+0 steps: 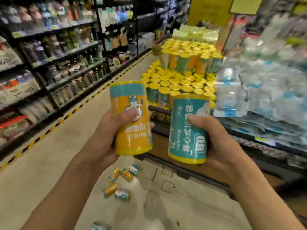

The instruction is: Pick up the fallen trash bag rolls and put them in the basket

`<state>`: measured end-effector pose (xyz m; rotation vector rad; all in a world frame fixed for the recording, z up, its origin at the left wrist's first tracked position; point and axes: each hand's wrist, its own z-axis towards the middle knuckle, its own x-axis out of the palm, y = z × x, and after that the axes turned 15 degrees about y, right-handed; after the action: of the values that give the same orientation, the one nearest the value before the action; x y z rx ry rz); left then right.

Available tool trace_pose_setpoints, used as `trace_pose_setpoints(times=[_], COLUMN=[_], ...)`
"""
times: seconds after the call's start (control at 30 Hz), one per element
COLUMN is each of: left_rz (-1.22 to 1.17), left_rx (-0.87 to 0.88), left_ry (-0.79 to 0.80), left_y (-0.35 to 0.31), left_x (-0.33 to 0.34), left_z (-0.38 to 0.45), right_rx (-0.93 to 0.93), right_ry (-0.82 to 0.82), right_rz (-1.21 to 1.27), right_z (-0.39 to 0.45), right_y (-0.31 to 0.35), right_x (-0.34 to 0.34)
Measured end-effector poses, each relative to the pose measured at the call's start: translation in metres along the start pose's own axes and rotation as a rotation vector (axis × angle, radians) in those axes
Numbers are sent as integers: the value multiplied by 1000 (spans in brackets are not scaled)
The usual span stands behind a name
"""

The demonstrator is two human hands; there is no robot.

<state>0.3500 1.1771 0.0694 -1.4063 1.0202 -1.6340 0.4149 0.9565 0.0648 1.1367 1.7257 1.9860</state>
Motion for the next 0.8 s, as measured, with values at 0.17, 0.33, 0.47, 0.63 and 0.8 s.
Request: trace_pose_setpoints(times=[0.17,0.33,0.47,0.63,0.8], left_rz=[25,48,24,35,21], left_rx=[-110,-240,-364,-480,-591], left_ry=[280,532,758,1026,1288], left_y=[59,134,186,250,314], left_x=[138,295,405,533,653], left_z=[54,83,88,80,65], right_rx=[-128,-227,-298,-381,-463], right_ry=[-294,-651,-909,-1172,-1479], right_rz=[-28,-60,-33,4,88], right_z=[-136,-288,-396,-512,-608], right_y=[32,55,62,59,56], right_x=[-79,-149,-181,-195,-212])
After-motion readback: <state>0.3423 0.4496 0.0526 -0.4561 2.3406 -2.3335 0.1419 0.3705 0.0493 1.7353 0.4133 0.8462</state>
